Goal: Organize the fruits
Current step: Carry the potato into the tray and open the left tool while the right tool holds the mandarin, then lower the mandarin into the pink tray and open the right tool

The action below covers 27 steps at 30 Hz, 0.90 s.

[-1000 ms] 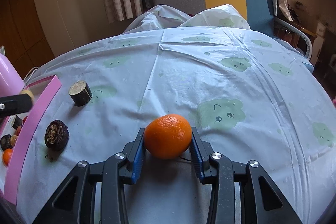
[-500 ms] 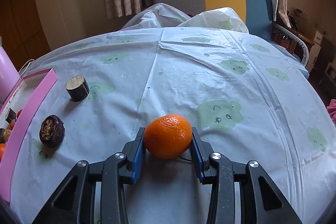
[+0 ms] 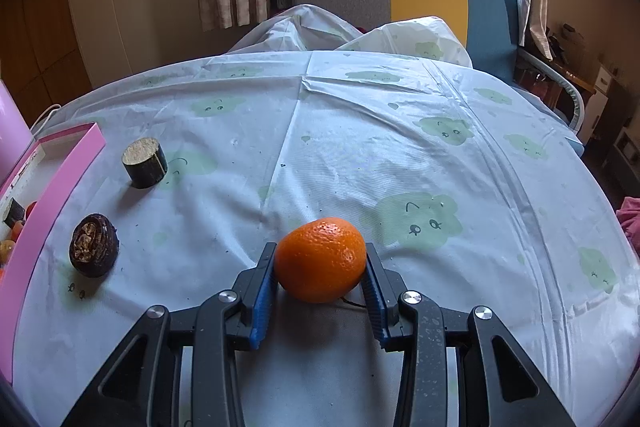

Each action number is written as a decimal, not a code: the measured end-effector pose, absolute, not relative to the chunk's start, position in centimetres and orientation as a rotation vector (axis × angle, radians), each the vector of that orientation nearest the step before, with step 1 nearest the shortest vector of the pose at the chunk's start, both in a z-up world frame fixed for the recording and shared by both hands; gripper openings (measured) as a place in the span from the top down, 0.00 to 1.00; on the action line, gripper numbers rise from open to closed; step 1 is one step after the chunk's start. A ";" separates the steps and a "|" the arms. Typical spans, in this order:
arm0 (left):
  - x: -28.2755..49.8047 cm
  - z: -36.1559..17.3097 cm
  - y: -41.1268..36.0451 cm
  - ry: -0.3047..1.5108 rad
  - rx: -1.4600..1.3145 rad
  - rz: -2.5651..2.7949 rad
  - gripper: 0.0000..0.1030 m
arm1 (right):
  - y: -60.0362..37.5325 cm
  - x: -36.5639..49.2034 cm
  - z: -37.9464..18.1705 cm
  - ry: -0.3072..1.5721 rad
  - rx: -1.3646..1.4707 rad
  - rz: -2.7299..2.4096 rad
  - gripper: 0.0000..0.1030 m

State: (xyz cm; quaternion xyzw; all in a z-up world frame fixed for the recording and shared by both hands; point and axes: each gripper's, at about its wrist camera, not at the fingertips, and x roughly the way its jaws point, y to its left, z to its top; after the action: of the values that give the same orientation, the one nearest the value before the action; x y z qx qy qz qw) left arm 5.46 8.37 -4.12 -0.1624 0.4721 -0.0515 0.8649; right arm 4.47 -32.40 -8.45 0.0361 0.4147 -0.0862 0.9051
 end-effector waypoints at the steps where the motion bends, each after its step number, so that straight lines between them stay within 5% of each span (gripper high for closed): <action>1: 5.4 -4.4 8.3 0.998 -0.338 -0.102 0.71 | -32.4 4.5 -8.4 0.857 0.073 -0.179 0.61; 27: 2.5 -2.6 7.1 0.940 -0.200 -0.030 0.67 | -32.0 4.2 -7.9 0.898 0.068 -0.200 0.62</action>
State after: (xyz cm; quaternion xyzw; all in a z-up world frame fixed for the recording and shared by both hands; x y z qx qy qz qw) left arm 2.50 7.14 -2.64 -0.0963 0.4520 -0.0146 0.8867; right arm 4.16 -32.01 -7.87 0.0327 0.4331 -0.0967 0.8955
